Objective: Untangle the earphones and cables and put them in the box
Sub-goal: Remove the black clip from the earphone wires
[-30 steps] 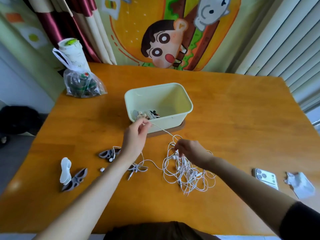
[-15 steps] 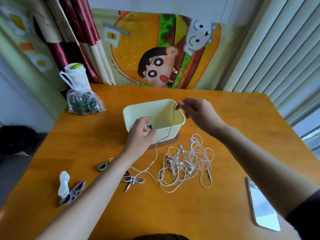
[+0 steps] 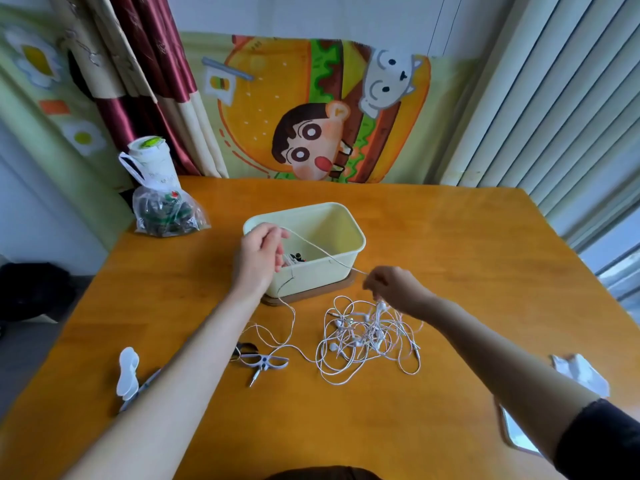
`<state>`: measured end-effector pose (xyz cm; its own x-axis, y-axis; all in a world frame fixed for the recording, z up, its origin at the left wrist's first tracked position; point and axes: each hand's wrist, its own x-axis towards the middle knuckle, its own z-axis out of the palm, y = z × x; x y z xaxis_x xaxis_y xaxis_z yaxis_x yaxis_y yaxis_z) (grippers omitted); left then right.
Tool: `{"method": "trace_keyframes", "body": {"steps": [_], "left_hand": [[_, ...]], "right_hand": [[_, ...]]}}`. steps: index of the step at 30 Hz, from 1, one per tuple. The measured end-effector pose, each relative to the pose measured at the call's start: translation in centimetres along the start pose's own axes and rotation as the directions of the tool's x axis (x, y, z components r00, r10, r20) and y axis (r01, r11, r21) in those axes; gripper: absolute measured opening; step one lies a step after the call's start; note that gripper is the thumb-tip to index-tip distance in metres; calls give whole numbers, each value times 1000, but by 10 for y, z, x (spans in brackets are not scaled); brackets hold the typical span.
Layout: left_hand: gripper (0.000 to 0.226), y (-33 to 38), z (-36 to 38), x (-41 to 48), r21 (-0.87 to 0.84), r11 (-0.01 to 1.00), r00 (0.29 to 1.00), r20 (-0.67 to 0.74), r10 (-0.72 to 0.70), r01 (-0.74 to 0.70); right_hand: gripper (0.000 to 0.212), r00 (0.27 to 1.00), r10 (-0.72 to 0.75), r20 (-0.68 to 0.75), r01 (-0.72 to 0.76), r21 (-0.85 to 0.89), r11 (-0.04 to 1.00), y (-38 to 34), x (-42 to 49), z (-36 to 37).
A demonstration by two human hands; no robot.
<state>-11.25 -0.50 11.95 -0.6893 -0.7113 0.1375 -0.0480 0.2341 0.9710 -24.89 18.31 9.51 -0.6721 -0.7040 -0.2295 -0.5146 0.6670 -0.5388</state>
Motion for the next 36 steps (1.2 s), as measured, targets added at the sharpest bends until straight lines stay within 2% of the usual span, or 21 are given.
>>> {"method": "trace_keyframes", "body": {"steps": [2,4,6,8,9,11,13,15,16,18,20,21,24,28,32,34,36], "left_hand": [[29,-12,-8,5,12,999,995,-92,-45,46],[31,-30,-14,7,61,992,987,-128,-100,108],[26,-46,-16,5,192,967,985,-70,-157,168],[25,-56,-12,-1,403,899,979,30,-199,170],[28,-55,-8,-6,476,869,979,67,-192,138],[40,-45,3,-13,502,864,985,130,-114,33],[47,-26,18,-20,437,893,973,229,3,-106],[52,-7,35,-28,365,909,930,363,63,-204],[51,1,42,-31,338,912,904,420,76,-234],[34,11,51,-36,305,915,874,477,93,-264],[12,11,50,-34,299,922,884,459,88,-247],[10,10,48,-33,306,922,896,435,86,-237],[20,9,38,-29,291,939,938,338,80,-185],[23,15,20,-19,228,958,977,164,139,-175],[22,8,6,-8,187,972,989,61,134,-143],[22,-3,3,-9,273,954,992,74,105,-121],[22,-16,3,-11,473,875,991,122,50,-102]], "right_hand": [[19,993,94,70,-89,-66,994,20,0,5],[18,988,138,75,-133,-67,989,34,-1,4],[18,990,142,20,-141,-40,989,37,-1,-2],[18,994,93,-54,-94,0,996,31,-2,-9],[17,995,54,-86,-52,28,998,25,-2,-12],[16,991,-32,-131,41,70,997,8,-5,-17],[15,982,-118,-144,128,64,990,-9,-8,-19],[14,969,-210,-131,214,21,977,-25,-13,-19],[14,960,-250,-123,253,6,968,-32,-15,-18],[15,942,-307,-138,309,-2,951,-43,-20,-14],[15,925,-334,-179,343,22,939,-45,-22,-11],[14,925,-333,-185,345,39,938,-42,-22,-10],[10,962,-256,-92,260,28,965,-20,-23,0],[12,996,-61,64,64,-59,996,19,-25,19],[11,993,50,105,-40,-88,995,46,-30,21],[11,994,67,86,-60,-89,994,50,-31,17],[12,995,68,72,-63,-74,995,48,-30,13]]}}
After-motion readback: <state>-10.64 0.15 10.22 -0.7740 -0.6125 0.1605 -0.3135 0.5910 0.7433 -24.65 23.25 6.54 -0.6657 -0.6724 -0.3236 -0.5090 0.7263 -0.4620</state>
